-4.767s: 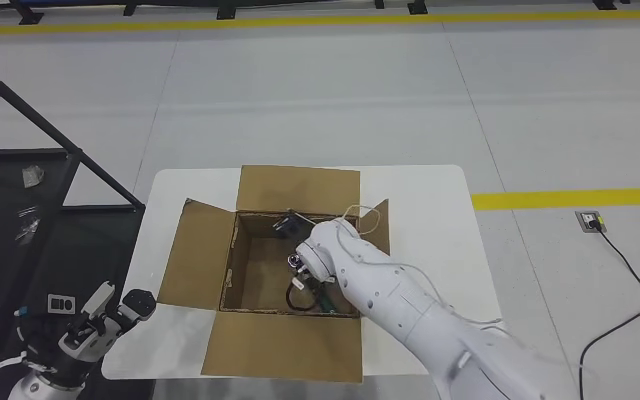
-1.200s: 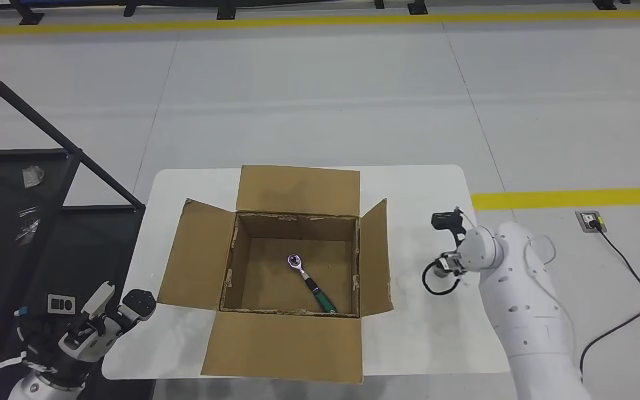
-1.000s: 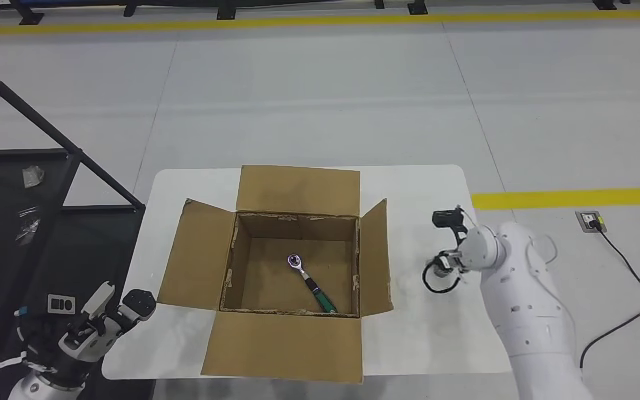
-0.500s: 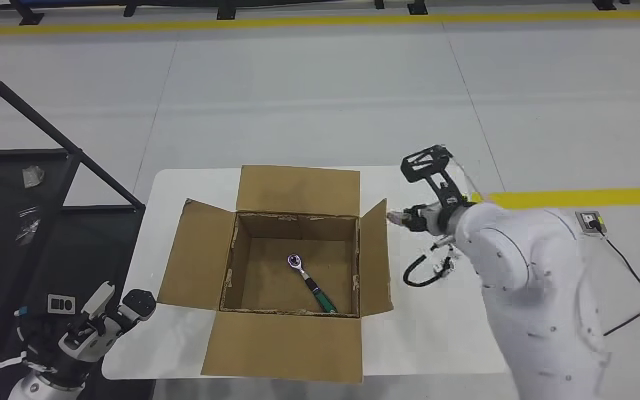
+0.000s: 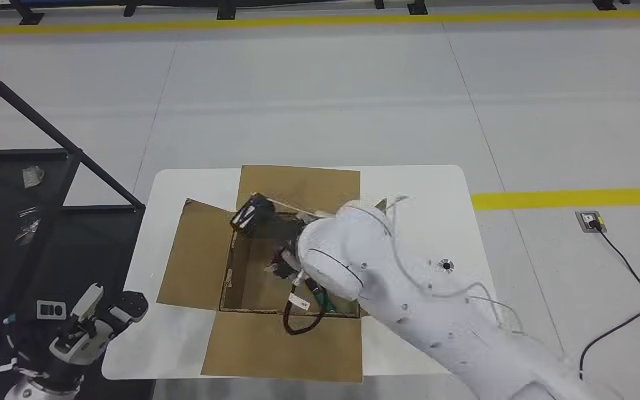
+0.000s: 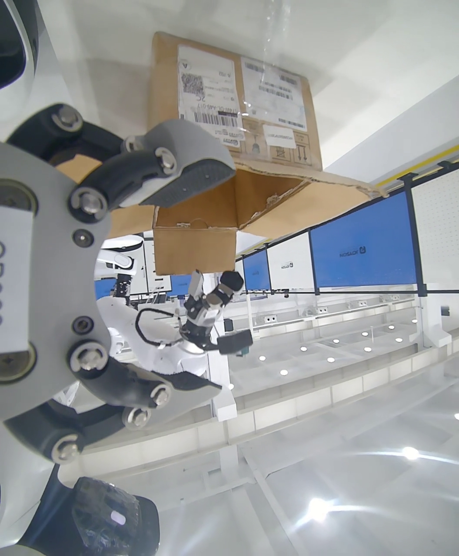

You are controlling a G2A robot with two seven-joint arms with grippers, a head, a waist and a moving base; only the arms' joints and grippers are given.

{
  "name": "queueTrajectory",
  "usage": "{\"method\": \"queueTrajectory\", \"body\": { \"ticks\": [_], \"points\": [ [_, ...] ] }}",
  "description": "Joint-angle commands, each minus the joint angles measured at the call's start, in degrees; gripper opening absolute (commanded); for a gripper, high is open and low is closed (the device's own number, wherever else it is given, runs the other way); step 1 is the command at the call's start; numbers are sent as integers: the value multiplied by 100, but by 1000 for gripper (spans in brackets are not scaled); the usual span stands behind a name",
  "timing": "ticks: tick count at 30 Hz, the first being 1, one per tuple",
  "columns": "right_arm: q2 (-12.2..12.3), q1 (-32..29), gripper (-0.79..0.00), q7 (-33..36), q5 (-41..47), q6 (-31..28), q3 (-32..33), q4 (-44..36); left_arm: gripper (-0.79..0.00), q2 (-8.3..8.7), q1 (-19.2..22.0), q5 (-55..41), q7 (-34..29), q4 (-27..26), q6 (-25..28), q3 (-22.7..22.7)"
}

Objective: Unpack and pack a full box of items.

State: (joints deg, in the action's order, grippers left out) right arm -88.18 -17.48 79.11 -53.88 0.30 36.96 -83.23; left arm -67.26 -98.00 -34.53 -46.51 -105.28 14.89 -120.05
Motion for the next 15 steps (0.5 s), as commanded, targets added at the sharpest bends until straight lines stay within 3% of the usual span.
{"method": "queueTrajectory", "body": {
  "ticks": [1, 8, 15],
  "points": [
    [-167, 137, 0, -170, 231, 105, -294, 818, 0, 0, -41, -69, -16, 31, 32, -39],
    [-655, 333, 0, -912, 679, 312, -797, 2972, 0, 8, -68, -156, -86, 54, 68, -63],
    [-1000, 378, 0, -1464, 840, 317, -979, 4324, 0, 29, -23, -125, -177, 82, 37, -32]
  ]
}}
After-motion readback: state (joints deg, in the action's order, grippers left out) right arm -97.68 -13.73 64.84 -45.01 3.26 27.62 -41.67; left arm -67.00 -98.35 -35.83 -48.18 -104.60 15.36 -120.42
